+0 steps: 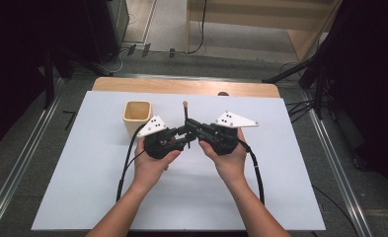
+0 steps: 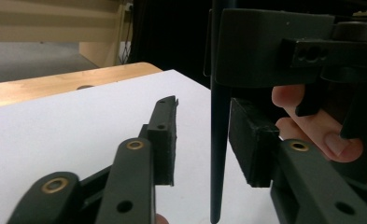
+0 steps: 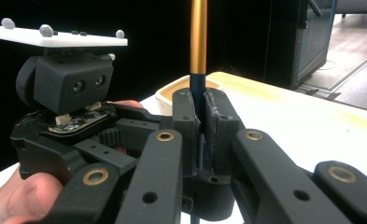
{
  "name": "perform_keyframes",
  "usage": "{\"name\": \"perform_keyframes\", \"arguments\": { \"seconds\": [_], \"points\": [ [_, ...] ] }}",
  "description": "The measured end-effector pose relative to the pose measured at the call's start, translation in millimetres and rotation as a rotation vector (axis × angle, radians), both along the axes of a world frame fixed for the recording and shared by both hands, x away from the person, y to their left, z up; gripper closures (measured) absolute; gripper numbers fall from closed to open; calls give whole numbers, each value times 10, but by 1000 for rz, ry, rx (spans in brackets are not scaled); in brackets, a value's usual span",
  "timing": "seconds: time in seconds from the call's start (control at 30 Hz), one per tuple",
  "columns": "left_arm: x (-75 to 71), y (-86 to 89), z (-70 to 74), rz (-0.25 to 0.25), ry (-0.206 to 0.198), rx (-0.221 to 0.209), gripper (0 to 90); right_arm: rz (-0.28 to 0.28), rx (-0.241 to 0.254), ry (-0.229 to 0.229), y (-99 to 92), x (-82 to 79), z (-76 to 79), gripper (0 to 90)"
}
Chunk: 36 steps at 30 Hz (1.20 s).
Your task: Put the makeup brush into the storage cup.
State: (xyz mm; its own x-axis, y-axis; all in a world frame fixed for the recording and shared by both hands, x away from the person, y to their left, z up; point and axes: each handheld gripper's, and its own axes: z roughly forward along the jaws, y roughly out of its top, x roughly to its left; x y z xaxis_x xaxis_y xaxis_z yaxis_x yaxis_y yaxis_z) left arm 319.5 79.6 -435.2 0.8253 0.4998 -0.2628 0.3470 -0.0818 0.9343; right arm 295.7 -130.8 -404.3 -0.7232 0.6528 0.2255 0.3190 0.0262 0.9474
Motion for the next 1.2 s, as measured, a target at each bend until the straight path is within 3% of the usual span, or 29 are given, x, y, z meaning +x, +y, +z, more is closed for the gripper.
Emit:
{"name": "perform_keyframes", "arguments": {
  "seconds": [0.2,0.5,0.6,0.7,0.77,0.93,1.2],
  "points": [
    [8,2,3,-2,15,-14,695,4,1,-3,10,-2,-4,848],
    [1,-6,1,-18,20,-3,840,2,-3,2,18,-2,-24,847],
    [-4,-15,0,-16,19,4,843,6,0,0,11,5,-38,839],
    [5,-7,-2,-5,18,8,846,-2,18,-8,-22,-1,-40,692],
    [8,1,-1,-3,12,10,846,-4,16,-13,-30,-5,-35,664],
    [20,19,-3,-1,10,17,846,-25,26,-51,-101,-28,11,471],
    [23,43,2,9,-10,20,846,-32,35,-39,-190,-32,33,337]
  ]
}}
